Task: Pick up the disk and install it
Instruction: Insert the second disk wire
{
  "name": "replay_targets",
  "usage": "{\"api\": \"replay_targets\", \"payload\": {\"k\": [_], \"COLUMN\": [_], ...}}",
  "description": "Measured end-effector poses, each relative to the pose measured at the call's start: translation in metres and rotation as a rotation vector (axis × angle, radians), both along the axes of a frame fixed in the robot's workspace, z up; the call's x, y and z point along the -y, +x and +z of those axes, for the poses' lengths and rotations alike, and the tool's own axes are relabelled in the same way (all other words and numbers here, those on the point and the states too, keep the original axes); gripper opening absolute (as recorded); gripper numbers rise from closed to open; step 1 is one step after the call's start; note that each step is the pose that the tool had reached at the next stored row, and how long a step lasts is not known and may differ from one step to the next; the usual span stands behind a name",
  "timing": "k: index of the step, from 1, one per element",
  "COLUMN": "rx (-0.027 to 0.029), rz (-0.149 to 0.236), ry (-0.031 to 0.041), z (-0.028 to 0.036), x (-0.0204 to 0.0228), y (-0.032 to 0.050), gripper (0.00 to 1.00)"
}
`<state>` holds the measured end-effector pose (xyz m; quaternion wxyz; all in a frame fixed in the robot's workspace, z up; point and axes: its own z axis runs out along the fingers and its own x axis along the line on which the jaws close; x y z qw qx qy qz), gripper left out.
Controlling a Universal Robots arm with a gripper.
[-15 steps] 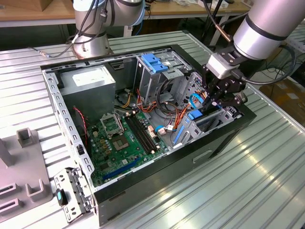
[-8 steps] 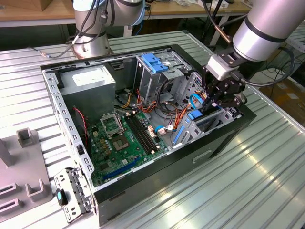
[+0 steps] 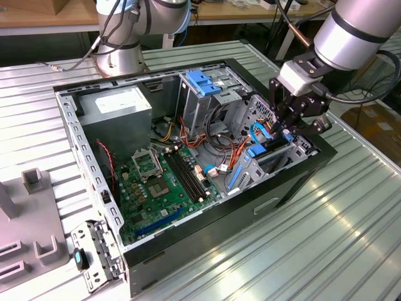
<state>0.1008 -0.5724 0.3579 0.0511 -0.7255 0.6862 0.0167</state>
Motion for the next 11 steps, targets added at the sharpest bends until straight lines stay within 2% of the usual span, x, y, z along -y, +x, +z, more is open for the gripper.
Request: {"api": "replay_targets", "payload": {"k": [2,11], "rx": [0.0000,0.0000], "rz": [0.000,0.000], "ry": [-0.0002,-0.0002], "z": [0.0002,0.0009], "x": [0.0000,0.0000], "y": [0.0000,0.0000], "gripper": [0.11,0.11]}}
